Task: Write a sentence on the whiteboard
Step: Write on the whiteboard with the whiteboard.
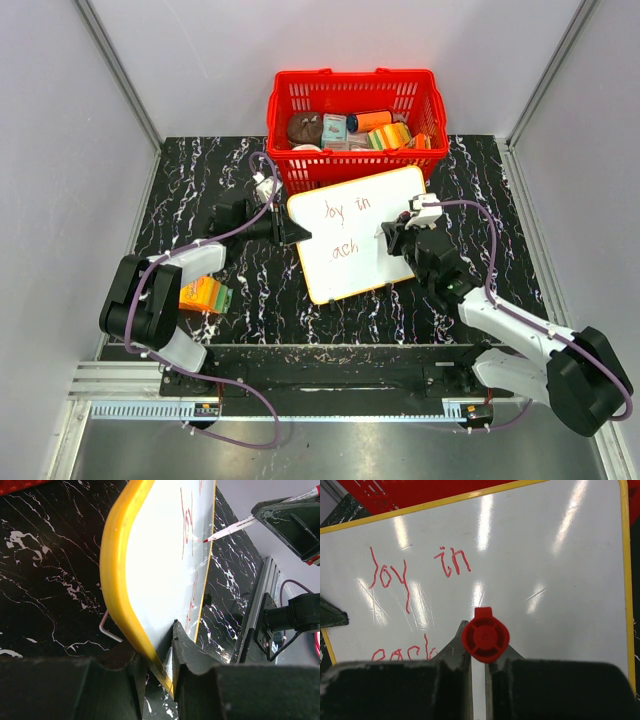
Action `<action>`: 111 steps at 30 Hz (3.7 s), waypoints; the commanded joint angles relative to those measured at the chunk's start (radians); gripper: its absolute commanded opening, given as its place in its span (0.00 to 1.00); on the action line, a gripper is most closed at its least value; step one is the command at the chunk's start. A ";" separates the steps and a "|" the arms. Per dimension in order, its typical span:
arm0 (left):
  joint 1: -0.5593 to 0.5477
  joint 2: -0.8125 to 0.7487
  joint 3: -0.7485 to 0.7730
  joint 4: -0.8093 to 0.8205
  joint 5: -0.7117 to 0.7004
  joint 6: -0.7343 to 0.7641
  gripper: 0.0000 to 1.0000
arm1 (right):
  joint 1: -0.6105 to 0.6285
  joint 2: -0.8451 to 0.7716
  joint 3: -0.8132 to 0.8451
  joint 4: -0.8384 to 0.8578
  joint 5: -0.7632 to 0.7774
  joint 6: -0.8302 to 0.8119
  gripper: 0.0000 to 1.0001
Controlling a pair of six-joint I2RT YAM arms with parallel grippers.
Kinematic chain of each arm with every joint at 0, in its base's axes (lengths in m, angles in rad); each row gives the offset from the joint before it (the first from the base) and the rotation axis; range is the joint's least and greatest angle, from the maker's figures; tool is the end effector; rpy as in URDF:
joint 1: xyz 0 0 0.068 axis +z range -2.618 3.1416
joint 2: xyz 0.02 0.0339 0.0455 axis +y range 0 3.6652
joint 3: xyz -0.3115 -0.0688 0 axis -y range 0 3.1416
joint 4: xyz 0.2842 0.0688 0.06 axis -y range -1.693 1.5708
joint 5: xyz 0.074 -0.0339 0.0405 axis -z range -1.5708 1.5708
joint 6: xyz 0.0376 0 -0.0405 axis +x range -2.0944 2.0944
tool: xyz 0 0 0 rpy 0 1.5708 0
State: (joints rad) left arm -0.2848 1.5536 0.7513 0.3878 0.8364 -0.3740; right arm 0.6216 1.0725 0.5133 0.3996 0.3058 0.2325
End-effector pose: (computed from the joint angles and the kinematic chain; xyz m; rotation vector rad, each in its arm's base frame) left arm 0.3243 -0.1240 0.2224 0.4830 1.9940 -1.2446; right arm 0.2117 0.1377 0.2698 -0.1111 1.7332 0.3661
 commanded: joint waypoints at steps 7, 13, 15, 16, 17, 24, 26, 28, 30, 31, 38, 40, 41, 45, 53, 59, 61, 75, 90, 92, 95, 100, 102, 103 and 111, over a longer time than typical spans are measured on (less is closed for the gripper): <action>-0.025 0.040 -0.006 -0.064 -0.137 0.190 0.00 | 0.010 0.024 0.045 0.074 0.039 0.010 0.00; -0.025 0.040 -0.006 -0.064 -0.137 0.188 0.00 | 0.010 0.023 0.042 0.047 0.027 0.016 0.00; -0.025 0.040 -0.006 -0.064 -0.137 0.188 0.00 | 0.010 0.018 0.039 0.039 0.026 0.018 0.00; -0.025 0.039 -0.006 -0.064 -0.137 0.188 0.00 | 0.010 0.017 0.034 0.032 0.024 0.019 0.00; -0.025 0.040 -0.006 -0.064 -0.137 0.188 0.00 | 0.010 0.014 0.033 0.030 0.024 0.021 0.00; -0.025 0.040 -0.004 -0.064 -0.137 0.190 0.00 | 0.012 0.004 0.021 -0.004 0.007 0.036 0.00; -0.025 0.040 -0.004 -0.066 -0.137 0.190 0.00 | 0.010 0.000 0.011 -0.007 0.001 0.042 0.00; -0.025 0.040 -0.004 -0.066 -0.137 0.190 0.00 | 0.010 -0.009 0.005 -0.015 -0.004 0.050 0.00; -0.025 0.037 -0.004 -0.066 -0.137 0.190 0.00 | 0.010 -0.017 -0.001 -0.024 -0.008 0.053 0.00; -0.025 0.037 -0.004 -0.066 -0.137 0.190 0.00 | 0.009 -0.020 -0.004 -0.027 -0.010 0.054 0.00; -0.025 0.039 -0.004 -0.066 -0.137 0.191 0.00 | 0.010 -0.029 -0.013 -0.039 -0.030 0.065 0.00; -0.025 0.037 -0.004 -0.067 -0.135 0.191 0.00 | 0.010 -0.025 -0.013 -0.045 -0.031 0.062 0.00; -0.025 0.037 -0.004 -0.066 -0.135 0.191 0.00 | 0.010 -0.025 -0.013 -0.045 -0.031 0.064 0.00; -0.025 0.039 -0.004 -0.067 -0.137 0.191 0.00 | 0.010 -0.023 -0.013 -0.042 -0.031 0.062 0.00; -0.025 0.037 -0.004 -0.067 -0.137 0.190 0.00 | 0.010 -0.022 0.011 -0.030 0.006 0.050 0.00; -0.027 0.039 -0.004 -0.066 -0.137 0.190 0.00 | 0.010 -0.006 0.034 -0.012 0.015 0.034 0.00; -0.027 0.040 -0.004 -0.066 -0.137 0.190 0.00 | 0.010 -0.002 0.040 -0.010 0.019 0.034 0.00; -0.027 0.039 -0.004 -0.064 -0.134 0.190 0.00 | 0.010 0.012 0.059 0.018 0.018 0.037 0.00; -0.028 0.039 -0.003 -0.066 -0.132 0.190 0.00 | 0.009 0.023 0.074 0.005 0.072 0.031 0.00; -0.030 0.039 -0.003 -0.066 -0.132 0.188 0.00 | 0.009 0.014 0.068 -0.001 0.079 0.028 0.00; -0.028 0.039 -0.003 -0.066 -0.131 0.190 0.00 | 0.009 0.003 0.064 -0.016 0.087 0.030 0.00; -0.028 0.040 -0.003 -0.066 -0.132 0.188 0.00 | 0.009 -0.016 0.048 -0.012 0.052 0.033 0.00; -0.028 0.040 -0.003 -0.066 -0.134 0.190 0.00 | 0.007 -0.019 0.042 -0.004 0.021 0.024 0.00; -0.028 0.042 -0.003 -0.066 -0.134 0.190 0.00 | 0.009 -0.020 0.041 -0.002 0.007 0.019 0.00; -0.028 0.042 -0.001 -0.069 -0.135 0.191 0.00 | 0.009 0.006 0.033 0.001 0.013 0.021 0.00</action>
State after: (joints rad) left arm -0.2882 1.5536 0.7517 0.3866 0.8364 -0.3733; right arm 0.6220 1.0744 0.5491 0.3687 0.3199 0.2653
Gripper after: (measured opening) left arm 0.244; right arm 0.099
